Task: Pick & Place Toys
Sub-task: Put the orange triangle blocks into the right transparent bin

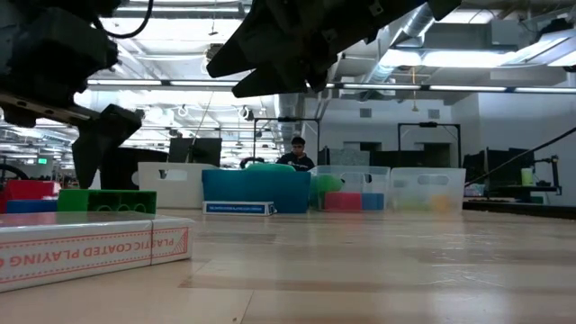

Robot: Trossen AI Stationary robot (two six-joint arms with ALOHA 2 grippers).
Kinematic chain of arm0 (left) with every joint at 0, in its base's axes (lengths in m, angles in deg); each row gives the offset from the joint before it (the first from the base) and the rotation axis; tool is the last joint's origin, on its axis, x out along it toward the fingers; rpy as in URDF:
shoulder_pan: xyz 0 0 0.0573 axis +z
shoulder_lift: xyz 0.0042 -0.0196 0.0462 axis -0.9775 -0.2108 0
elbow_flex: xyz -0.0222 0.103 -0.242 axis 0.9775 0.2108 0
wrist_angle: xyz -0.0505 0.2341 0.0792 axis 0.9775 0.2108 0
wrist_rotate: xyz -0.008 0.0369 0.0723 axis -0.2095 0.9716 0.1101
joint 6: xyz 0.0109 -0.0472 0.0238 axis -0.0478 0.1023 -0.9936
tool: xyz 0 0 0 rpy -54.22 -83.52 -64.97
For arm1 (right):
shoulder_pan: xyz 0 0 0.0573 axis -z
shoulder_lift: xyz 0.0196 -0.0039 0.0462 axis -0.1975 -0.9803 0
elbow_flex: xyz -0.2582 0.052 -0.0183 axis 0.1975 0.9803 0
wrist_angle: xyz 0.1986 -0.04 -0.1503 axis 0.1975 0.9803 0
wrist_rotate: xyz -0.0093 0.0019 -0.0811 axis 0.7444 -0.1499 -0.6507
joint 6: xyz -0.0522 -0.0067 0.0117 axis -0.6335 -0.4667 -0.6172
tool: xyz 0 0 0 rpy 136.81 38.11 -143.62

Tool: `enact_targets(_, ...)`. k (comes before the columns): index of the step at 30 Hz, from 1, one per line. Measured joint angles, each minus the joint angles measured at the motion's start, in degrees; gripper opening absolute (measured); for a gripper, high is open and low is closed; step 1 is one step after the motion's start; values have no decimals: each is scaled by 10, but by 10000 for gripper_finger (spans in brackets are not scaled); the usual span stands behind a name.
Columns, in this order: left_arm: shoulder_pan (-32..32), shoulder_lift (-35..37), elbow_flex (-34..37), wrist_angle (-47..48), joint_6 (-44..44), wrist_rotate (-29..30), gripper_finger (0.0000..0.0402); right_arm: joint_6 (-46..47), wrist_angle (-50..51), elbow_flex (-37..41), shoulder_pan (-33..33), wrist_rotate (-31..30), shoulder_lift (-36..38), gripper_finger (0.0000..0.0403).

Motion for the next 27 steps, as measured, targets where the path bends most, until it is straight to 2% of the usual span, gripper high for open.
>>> enact_targets(5, -17, -11, 4, -19, 0, 16, 347, 0, 0, 0, 0, 0, 0, 282)
enact_targets(15, -23, -90, 3, -38, 11, 24, 347, 0, 0, 0, 0, 0, 0, 282)
enact_targets(23, -23, -89, 3, -52, 71, 42, 346, 0, 0, 0, -1, 0, 0, 282)
enact_targets(27, -23, -90, 3, -53, 88, 46, 332, 0, 0, 0, -1, 0, 0, 282)
